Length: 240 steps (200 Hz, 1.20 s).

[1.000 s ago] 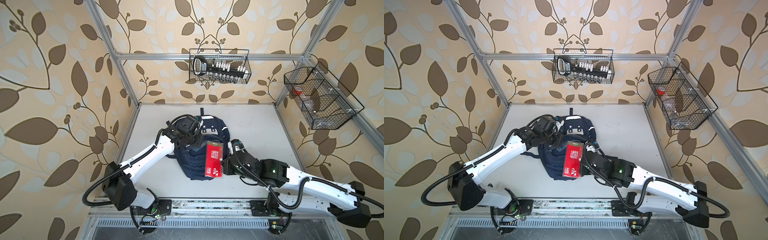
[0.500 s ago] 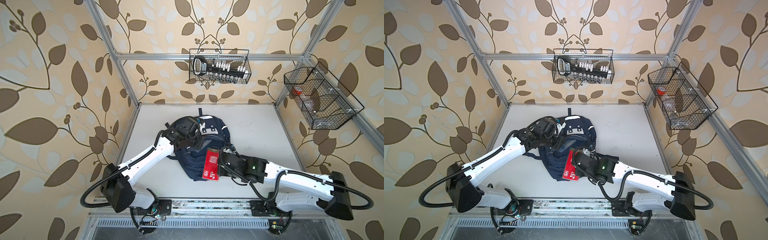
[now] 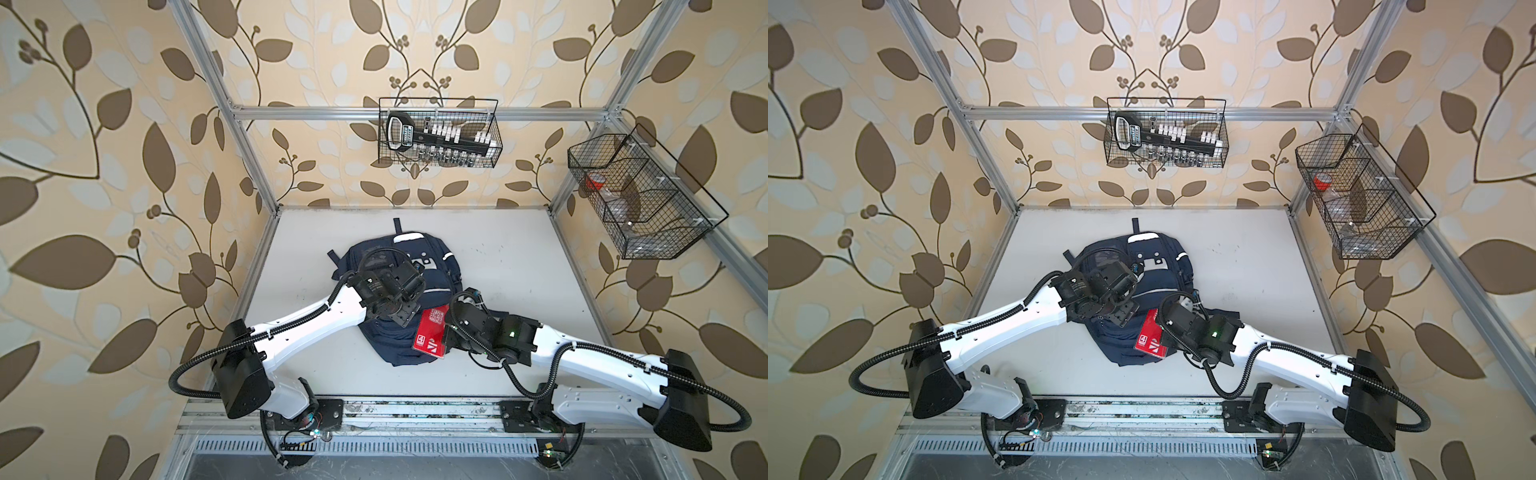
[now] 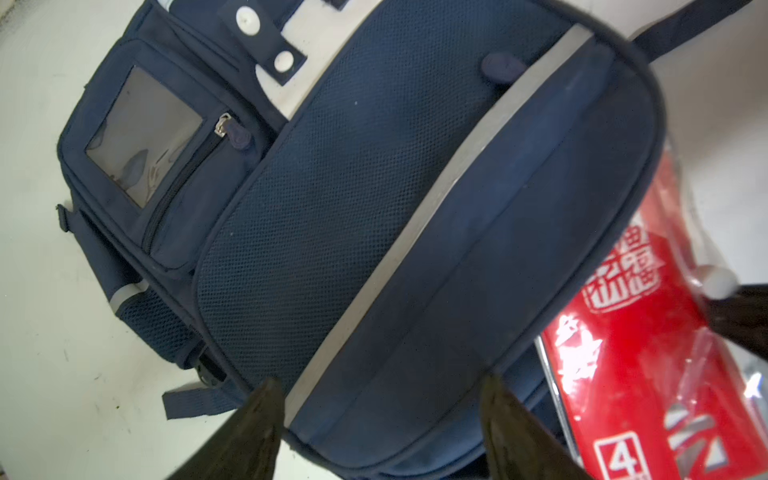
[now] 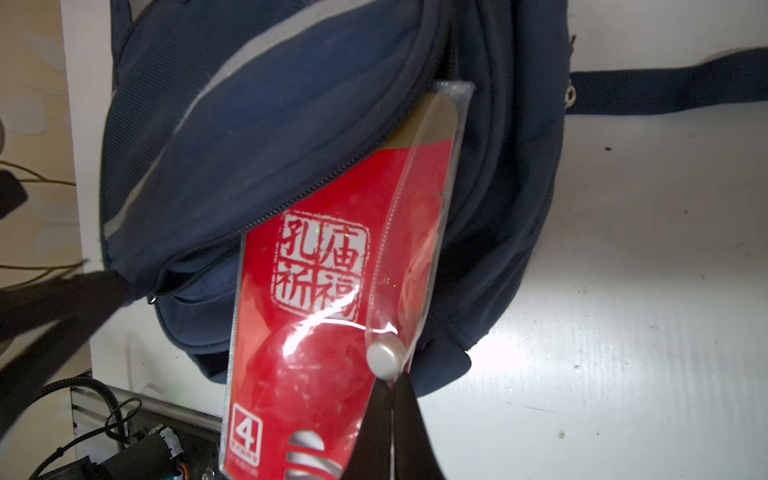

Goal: Pack the student bag
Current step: 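Insert the red M&G pack into the front pocket with the right gripper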

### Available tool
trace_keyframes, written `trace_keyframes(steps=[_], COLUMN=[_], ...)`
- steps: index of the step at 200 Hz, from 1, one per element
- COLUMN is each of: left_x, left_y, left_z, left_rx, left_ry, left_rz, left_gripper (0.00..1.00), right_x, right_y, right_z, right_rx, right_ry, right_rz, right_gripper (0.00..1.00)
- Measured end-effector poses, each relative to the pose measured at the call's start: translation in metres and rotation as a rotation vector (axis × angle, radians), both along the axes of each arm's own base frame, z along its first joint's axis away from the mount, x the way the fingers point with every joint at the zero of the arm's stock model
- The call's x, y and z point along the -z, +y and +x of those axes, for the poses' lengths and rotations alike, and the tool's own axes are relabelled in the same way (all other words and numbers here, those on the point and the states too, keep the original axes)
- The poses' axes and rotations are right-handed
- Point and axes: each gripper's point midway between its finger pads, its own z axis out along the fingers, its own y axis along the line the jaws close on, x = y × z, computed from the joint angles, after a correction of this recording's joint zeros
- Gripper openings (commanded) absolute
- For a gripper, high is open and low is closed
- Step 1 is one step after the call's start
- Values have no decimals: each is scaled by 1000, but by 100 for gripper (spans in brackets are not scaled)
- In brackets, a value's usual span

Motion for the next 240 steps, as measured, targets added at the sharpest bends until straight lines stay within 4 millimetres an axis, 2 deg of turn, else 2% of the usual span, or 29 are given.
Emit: trace_keyframes(steps=[35,84,105,114,125,151,162,180,211,240], left_x=[21,22,23,24,29,41,38,25,-10,-10], left_y=[6,-1,3,6,11,17,17,16,12,1], left_z=[-14,-23,-21,-18,-12,-4,-1,5,10,6], left_rx=[25,72,68,54,35,21,8,-8,-14,15], left_ry=[48,72,49,30,15,5,-16,-69,-155,-118], left_rz=[39,20,47,78,126,213,218,192,82,29], left_gripper=[76,76,71,66,56,26,14,0,0,0], right_x=[-1,-1,-2,-2,-2,-3,-3,-4,-6,-6], right_y=[0,-1,-2,-3,-3,-3,-2,-3,-6,-10], right_z=[3,5,5,5,5,6,6,7,8,5], right_rx=[2,3,6,5,6,1,-1,2,9,17], right_ry=[-8,-11,-16,-18,-17,-21,-24,-29,-36,-27], right_rz=[22,39,45,47,48,49,51,59,70,66], right_gripper=[0,0,0,0,0,0,0,0,0,0])
